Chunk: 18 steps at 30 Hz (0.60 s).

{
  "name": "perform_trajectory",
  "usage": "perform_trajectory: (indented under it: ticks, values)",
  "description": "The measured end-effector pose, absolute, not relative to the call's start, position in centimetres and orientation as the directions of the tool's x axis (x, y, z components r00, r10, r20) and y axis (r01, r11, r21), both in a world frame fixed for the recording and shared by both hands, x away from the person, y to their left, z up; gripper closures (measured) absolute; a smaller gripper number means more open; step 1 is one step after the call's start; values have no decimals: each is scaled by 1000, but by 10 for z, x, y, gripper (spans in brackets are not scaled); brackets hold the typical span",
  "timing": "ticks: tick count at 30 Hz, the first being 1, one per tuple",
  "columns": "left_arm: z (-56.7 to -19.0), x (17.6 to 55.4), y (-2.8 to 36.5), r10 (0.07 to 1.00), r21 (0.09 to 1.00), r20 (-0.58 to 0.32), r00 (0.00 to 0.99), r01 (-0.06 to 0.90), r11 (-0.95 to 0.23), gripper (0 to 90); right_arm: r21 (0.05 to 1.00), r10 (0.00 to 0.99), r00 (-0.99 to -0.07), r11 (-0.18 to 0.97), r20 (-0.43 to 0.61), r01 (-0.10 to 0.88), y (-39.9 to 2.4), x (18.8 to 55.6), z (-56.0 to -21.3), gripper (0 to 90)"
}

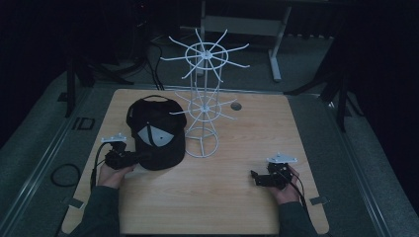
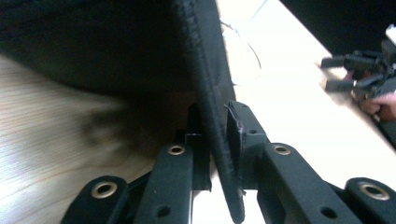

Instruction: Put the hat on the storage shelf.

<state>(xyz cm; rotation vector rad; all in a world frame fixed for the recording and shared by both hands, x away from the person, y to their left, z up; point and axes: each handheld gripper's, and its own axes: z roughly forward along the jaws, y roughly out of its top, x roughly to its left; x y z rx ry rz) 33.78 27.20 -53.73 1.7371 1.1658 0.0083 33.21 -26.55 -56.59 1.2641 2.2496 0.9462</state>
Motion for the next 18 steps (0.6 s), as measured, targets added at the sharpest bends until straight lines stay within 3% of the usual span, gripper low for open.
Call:
perform_trajectory:
  ticks: [7,18]
  values:
    - [-536,333,288,718,707,-516,467,706,48,852,718,855,-518,367,-10,591,-266,332,-566,113]
    - [-518,328,289,810,739,-419,410,673,42,868,718,856,-517,366,-10,591,-266,332,-566,113]
